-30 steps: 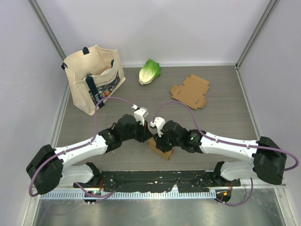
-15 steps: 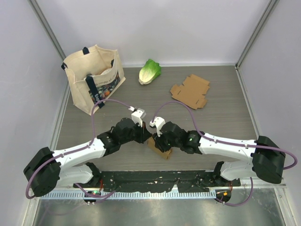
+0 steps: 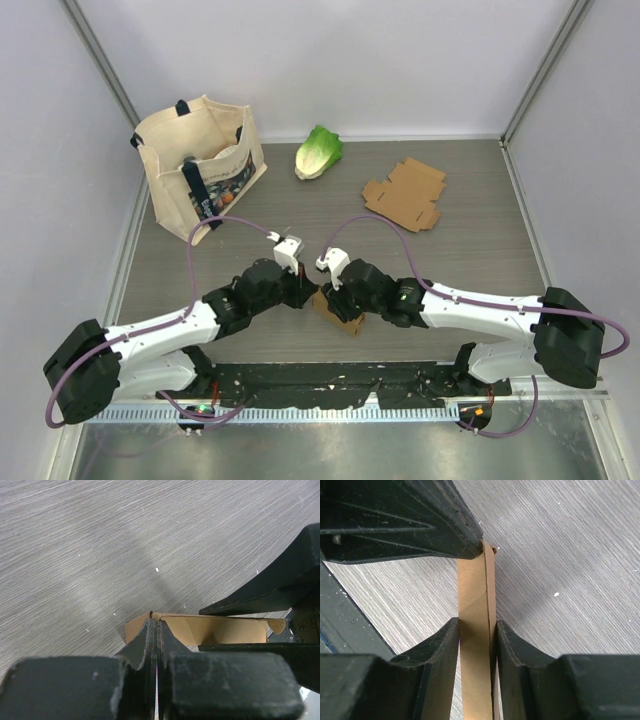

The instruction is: Fold the paper box

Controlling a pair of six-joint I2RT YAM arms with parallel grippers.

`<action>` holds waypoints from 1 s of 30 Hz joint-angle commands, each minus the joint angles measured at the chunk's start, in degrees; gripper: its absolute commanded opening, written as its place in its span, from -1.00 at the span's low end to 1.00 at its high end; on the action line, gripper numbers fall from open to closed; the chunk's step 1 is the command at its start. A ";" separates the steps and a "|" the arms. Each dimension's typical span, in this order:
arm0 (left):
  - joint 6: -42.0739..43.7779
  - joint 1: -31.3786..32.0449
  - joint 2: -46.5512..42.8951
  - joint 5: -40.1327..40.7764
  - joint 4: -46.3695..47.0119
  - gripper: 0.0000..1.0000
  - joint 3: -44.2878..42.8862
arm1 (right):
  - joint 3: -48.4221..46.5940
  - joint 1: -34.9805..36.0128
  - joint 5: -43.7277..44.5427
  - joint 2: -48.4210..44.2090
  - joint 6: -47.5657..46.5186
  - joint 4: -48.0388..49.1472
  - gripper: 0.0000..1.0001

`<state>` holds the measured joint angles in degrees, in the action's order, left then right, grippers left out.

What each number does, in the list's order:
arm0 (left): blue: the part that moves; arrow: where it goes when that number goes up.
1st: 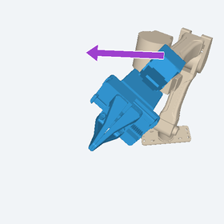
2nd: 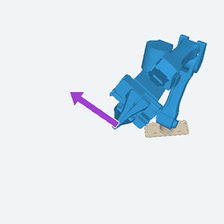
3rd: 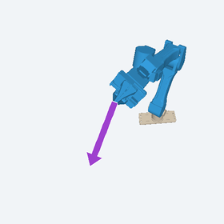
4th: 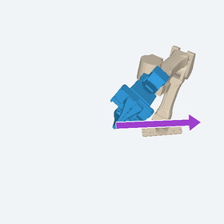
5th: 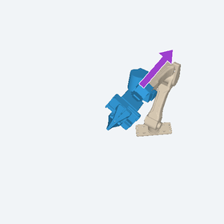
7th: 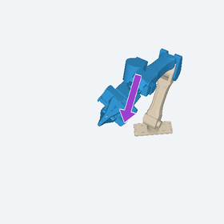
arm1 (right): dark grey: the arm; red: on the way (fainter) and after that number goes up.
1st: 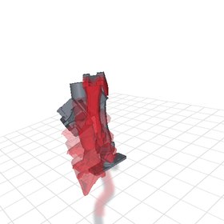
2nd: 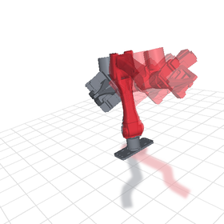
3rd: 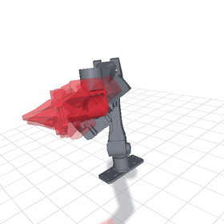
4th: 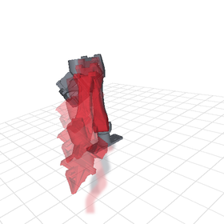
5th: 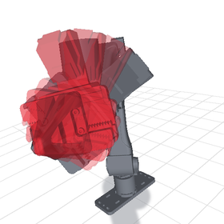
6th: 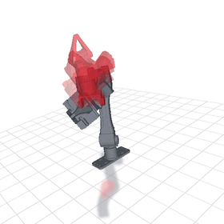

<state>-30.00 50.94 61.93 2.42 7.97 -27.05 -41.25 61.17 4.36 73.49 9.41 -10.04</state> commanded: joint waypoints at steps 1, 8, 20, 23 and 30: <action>0.21 0.04 0.29 1.89 -3.31 -1.00 2.44 | -0.50 -0.61 5.48 0.51 -0.09 0.46 -0.21; -0.59 0.04 -1.02 4.17 -4.89 -1.00 3.58 | -0.23 -0.70 7.41 -0.54 -0.09 -0.07 -0.11; -3.05 3.99 0.30 9.80 -4.71 -1.00 3.06 | -0.93 -0.61 12.50 -5.72 16.23 -5.76 0.34; -3.66 5.04 0.56 11.03 -4.71 -1.00 2.79 | -1.37 -0.61 15.67 -10.38 24.15 -11.48 0.39; -3.93 7.07 2.75 12.52 -4.80 -1.00 1.21 | -2.17 -0.61 15.51 -17.77 34.79 -25.10 0.34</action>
<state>-34.09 56.93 62.17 12.53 9.06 -25.71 -41.80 60.73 18.59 58.35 35.29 -26.70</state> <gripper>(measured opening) 0.010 0.693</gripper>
